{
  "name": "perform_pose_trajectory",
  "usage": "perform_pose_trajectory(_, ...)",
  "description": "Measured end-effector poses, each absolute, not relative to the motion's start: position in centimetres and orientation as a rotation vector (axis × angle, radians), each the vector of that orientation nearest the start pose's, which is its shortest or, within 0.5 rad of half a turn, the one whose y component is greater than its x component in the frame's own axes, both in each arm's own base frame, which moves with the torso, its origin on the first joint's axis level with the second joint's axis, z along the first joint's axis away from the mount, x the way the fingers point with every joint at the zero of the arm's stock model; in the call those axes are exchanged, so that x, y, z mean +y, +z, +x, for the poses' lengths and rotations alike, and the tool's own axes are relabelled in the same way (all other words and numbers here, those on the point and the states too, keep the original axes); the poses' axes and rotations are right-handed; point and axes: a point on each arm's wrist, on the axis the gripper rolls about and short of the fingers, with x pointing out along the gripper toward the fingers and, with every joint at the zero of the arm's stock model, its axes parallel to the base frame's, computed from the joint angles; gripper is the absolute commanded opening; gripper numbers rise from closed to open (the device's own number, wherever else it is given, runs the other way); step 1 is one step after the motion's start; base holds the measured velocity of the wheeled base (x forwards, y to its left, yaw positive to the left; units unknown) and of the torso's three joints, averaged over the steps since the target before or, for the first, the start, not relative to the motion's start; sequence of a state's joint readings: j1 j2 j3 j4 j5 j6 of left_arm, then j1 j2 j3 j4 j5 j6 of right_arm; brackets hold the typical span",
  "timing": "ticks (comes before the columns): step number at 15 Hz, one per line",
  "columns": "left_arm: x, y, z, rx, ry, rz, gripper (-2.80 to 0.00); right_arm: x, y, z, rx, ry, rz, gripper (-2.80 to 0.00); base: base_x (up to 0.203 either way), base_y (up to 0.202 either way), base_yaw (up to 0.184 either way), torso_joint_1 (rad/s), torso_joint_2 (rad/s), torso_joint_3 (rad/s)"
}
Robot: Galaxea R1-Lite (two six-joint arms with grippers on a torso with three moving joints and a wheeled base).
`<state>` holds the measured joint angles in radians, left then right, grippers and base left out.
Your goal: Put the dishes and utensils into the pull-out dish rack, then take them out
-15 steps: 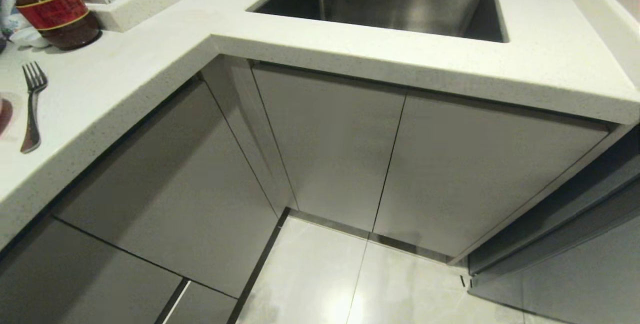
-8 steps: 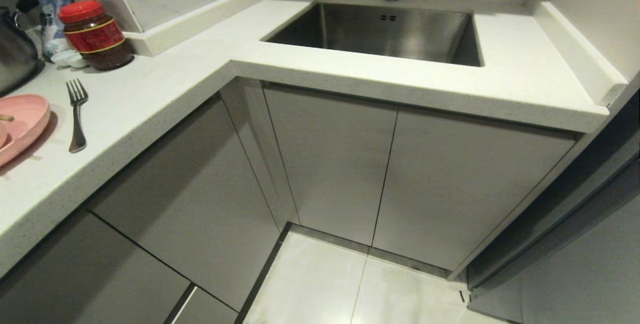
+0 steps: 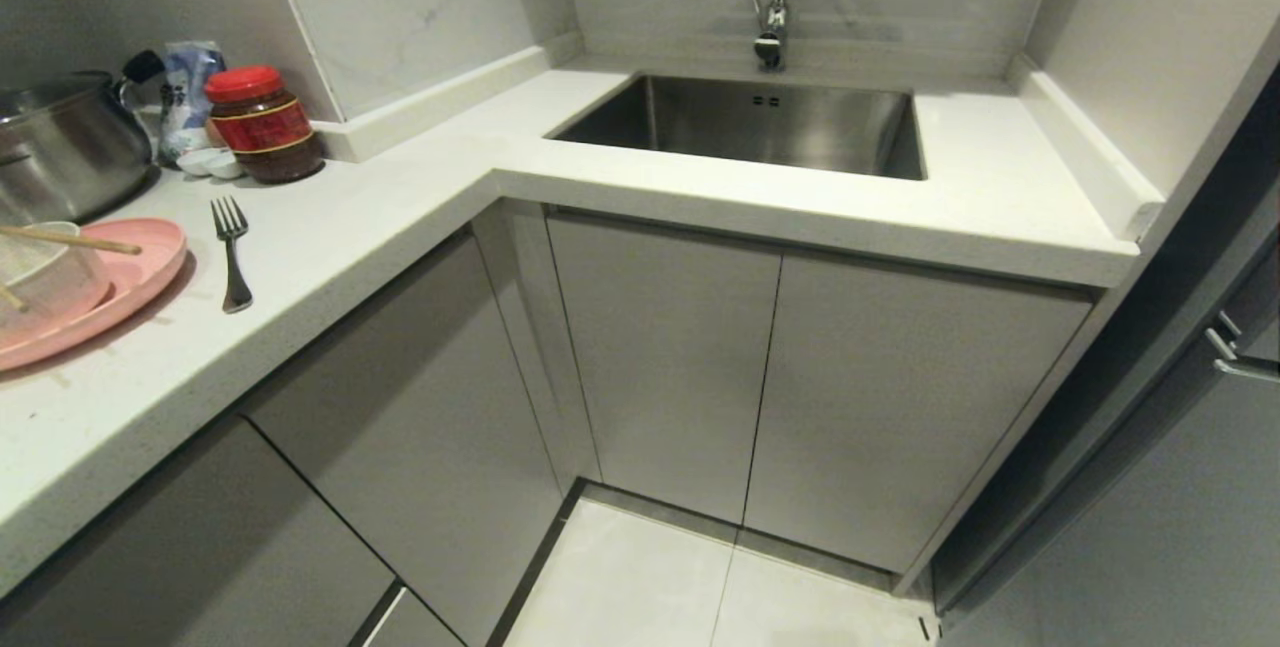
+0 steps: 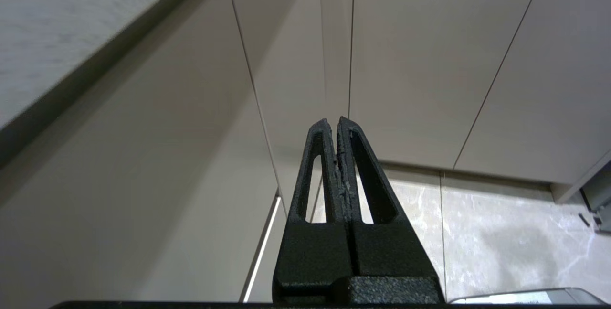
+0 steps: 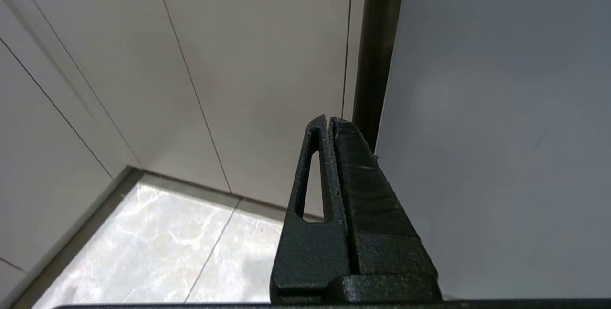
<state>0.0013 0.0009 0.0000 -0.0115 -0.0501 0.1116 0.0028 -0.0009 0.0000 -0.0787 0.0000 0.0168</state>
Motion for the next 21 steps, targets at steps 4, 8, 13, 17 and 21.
perform_pose_trajectory(4,-0.12,7.67,-2.27,-0.013,-0.048,0.11,-2.8,-0.01,8.36,-2.32,-0.08,0.003,0.017,-2.8,0.0,0.0,0.0,0.001,0.0,0.202)
perform_pose_trajectory(8,-0.12,7.67,-2.27,-0.013,-0.048,0.11,-2.8,-0.01,8.36,-2.32,-0.08,0.003,0.017,-2.8,0.0,0.0,0.0,0.006,0.0,0.199)
perform_pose_trajectory(13,-0.11,7.7,-2.28,-0.016,-0.043,0.109,-2.8,-0.01,8.36,-2.32,-0.08,0.003,0.017,-2.8,0.0,0.0,0.0,0.001,0.0,0.152)
perform_pose_trajectory(17,-0.09,7.7,-2.27,-0.016,-0.038,0.107,-2.8,-0.01,8.36,-2.32,-0.08,0.003,0.017,-2.8,0.0,0.0,0.0,0.001,0.0,0.012)
perform_pose_trajectory(21,-0.09,7.7,-2.27,-0.016,-0.038,0.107,-2.8,-0.01,8.36,-2.32,-0.08,0.003,0.017,-2.8,0.0,0.0,0.0,0.0,0.0,0.0)
